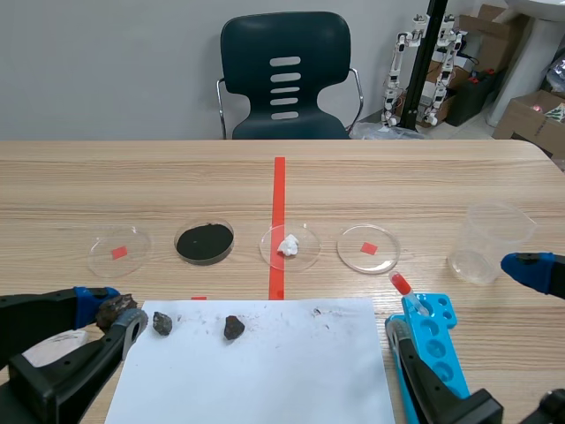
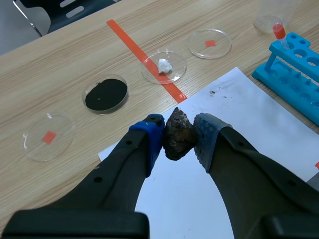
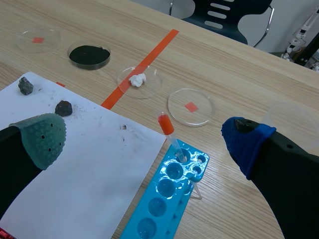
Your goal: Rub the mineral on the streak plate
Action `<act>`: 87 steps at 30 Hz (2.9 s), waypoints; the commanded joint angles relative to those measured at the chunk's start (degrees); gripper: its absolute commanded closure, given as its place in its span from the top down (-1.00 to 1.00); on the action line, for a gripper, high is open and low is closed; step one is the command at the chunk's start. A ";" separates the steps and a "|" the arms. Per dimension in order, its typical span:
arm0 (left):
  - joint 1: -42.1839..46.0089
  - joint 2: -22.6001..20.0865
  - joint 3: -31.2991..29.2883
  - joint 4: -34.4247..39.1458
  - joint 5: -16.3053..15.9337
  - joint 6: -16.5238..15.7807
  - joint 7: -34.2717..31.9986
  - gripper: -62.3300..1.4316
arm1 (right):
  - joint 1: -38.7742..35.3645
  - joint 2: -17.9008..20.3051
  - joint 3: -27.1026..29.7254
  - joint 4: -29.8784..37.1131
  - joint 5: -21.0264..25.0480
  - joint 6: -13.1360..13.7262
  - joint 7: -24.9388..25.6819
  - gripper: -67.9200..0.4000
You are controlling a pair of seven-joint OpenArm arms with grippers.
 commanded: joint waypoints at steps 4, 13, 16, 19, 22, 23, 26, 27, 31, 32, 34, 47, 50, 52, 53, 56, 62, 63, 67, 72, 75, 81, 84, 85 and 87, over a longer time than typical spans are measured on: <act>-0.17 0.59 0.07 1.25 0.02 0.11 -0.22 -0.72 | 0.50 0.44 0.09 0.31 0.39 0.00 0.85 1.00; -0.20 0.59 0.07 1.25 0.02 0.11 1.60 -0.72 | 0.50 0.44 0.09 0.31 0.39 0.00 0.85 1.00; -0.20 0.59 0.07 1.25 0.02 0.11 1.60 -0.72 | 0.50 0.44 0.09 0.31 0.39 0.00 0.85 1.00; -0.31 0.59 0.07 1.25 0.02 0.11 1.60 -0.72 | 0.50 0.44 0.09 0.31 0.39 0.00 0.85 1.00; -0.35 0.66 0.09 1.25 -0.02 0.11 1.70 -0.72 | 0.50 0.44 0.09 0.31 0.39 0.00 0.85 1.00; -0.63 0.92 0.07 1.25 -0.07 0.13 1.99 -0.72 | 0.50 0.44 0.09 0.31 0.39 0.00 0.85 1.00; -3.52 2.75 0.07 1.22 -2.23 0.13 8.68 -0.72 | 0.50 0.44 0.09 0.31 0.39 0.00 0.85 1.00; -4.83 3.43 0.07 1.18 -2.82 0.13 11.58 -0.72 | 0.50 0.44 0.09 0.31 0.39 0.00 0.85 1.00; -11.08 6.43 0.07 0.31 -5.62 0.11 22.27 -0.72 | 0.50 0.44 0.09 0.31 0.39 0.00 0.85 1.00; -12.83 7.15 0.07 -0.26 -6.40 0.11 24.96 -0.72 | 0.50 0.44 0.09 0.31 0.39 0.00 0.85 1.00; -16.44 8.44 0.07 -1.95 -7.19 0.11 30.47 -0.72 | 0.50 0.44 0.09 0.31 0.39 0.00 0.85 1.00; -37.24 10.60 0.07 -22.16 -17.27 0.09 54.01 -0.72 | 0.50 0.44 0.09 0.31 0.39 0.00 0.85 1.00; -41.11 10.58 -0.20 -25.33 -17.99 0.09 58.07 -0.72 | 0.50 0.44 0.09 0.31 0.39 0.00 0.85 1.00; -43.45 10.58 -0.52 -27.17 -18.10 0.09 60.92 -0.72 | 0.50 0.44 0.09 0.31 0.39 0.00 0.85 1.00; -44.54 10.58 -0.70 -27.96 -18.10 0.07 62.31 -0.72 | 0.50 0.44 0.09 0.31 0.39 0.00 0.85 1.00; -47.06 10.58 -1.51 -29.88 -18.08 -0.13 66.10 -0.72 | 0.50 0.44 0.09 0.31 0.39 0.00 0.85 1.00; -50.49 10.58 -2.36 -33.29 -18.01 -1.62 71.63 -0.72 | 0.50 0.44 0.09 0.31 0.39 0.00 0.85 1.00; -50.82 10.58 -2.45 -33.90 -17.88 -1.62 72.26 -0.72 | 0.50 0.44 0.09 0.31 0.39 0.00 0.85 1.00; -51.84 10.58 -2.51 -36.41 -17.94 -1.95 73.92 -0.72 | 0.50 0.44 0.09 0.31 0.39 0.00 0.85 1.00; -52.59 10.60 -2.51 -39.12 -19.12 -2.93 73.79 -0.72 | 0.50 0.44 0.09 0.31 0.39 0.00 0.85 1.00; -52.89 10.62 -2.51 -40.06 -19.43 -3.19 73.37 -0.72 | 0.50 0.44 0.09 0.31 0.39 0.00 0.85 1.00; -53.02 10.75 -2.49 -40.83 -21.49 -4.24 71.34 -0.72 | 0.50 0.44 0.09 0.31 0.39 0.00 0.85 1.00; -53.55 10.80 -2.49 -41.86 -21.49 -4.22 70.62 -0.72 | 0.50 0.44 0.09 0.31 0.39 0.00 0.85 1.00; -53.70 10.80 -2.49 -42.18 -21.49 -4.22 70.51 -0.72 | 0.50 0.44 0.09 0.31 0.39 0.00 0.85 1.00; -54.01 10.80 -2.49 -42.80 -21.49 -4.48 70.40 -0.72 | 0.50 0.44 0.09 0.31 0.39 0.00 0.85 1.00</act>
